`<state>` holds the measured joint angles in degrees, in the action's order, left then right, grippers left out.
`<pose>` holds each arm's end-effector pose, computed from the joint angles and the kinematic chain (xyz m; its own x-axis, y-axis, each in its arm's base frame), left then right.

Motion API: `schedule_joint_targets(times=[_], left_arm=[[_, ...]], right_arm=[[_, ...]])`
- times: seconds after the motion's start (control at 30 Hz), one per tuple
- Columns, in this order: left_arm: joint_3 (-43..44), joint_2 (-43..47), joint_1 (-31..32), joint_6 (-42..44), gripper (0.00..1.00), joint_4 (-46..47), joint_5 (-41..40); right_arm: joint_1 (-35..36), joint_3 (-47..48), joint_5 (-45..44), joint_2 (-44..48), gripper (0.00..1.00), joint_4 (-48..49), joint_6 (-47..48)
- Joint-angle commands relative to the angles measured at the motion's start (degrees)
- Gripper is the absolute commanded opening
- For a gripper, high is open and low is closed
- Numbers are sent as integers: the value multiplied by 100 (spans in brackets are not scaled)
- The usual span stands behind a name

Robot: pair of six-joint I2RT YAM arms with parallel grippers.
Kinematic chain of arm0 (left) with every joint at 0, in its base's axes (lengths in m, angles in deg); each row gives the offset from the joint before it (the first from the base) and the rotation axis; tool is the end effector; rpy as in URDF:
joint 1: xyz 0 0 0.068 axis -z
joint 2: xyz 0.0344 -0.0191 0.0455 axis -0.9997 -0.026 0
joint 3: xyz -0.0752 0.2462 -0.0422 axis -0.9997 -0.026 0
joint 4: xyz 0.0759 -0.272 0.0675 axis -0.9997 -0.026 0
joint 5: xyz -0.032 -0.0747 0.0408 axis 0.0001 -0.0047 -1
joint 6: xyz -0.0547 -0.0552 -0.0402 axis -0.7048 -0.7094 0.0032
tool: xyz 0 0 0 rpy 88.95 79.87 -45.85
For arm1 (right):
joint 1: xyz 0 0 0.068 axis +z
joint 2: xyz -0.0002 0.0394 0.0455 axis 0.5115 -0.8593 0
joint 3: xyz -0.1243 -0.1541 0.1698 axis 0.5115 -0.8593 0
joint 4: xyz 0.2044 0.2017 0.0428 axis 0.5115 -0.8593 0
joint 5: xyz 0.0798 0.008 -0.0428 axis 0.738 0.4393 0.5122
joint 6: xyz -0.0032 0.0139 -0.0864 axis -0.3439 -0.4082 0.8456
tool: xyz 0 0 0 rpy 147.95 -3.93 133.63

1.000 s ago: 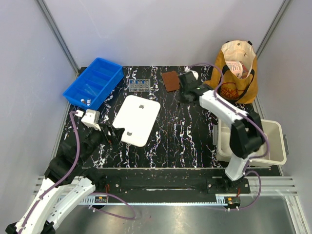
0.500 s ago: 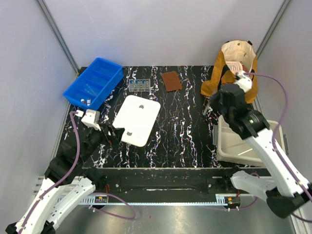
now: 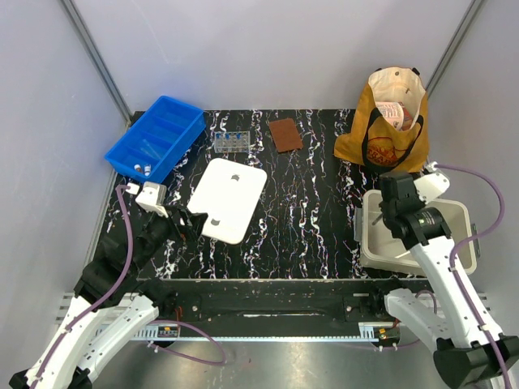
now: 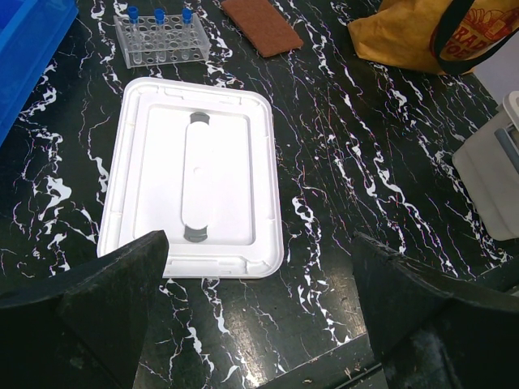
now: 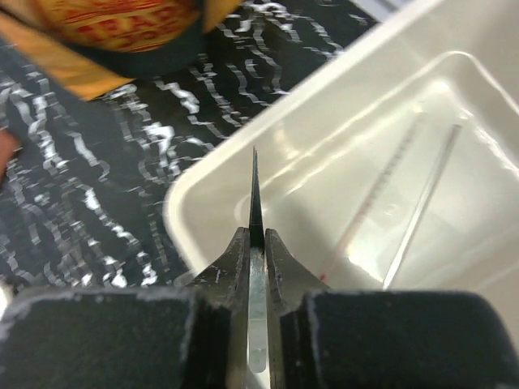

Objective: Organize the chemistry lab equipment

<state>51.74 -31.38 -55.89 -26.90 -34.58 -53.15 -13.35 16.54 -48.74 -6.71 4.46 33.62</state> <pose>0.1449 -0.0818 0.3288 -0.3220 -0.1379 -0.9366 0.3595 0.8974 -0.2557 0.2227 0.0190 0.2986 -0.3167 0.5032 -0.8041 0.6235 0.7492 0.2233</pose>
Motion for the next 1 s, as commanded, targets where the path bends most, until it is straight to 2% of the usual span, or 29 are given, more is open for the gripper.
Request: schedule_joint_targets(times=[0.0,0.37,0.6,0.87,0.97], left_arm=[[-7,64,25,-34,99,345,79],[-7,56,25,-34,99,345,79],[-7,56,25,-34,99,353,88],[-6,20,25,-34,99,336,88],[-15,47,25,-34,99,345,70]], right_arm=[[-614,-243,-176,179,9,-77,-13],[-1345,-1447,-114,-14,11,477,-390],[-1556,-1606,-79,21,12,635,-610],[-1706,-2019,255,-49,18,1215,-813],[-1697,-1993,185,-75,24,1233,-734]])
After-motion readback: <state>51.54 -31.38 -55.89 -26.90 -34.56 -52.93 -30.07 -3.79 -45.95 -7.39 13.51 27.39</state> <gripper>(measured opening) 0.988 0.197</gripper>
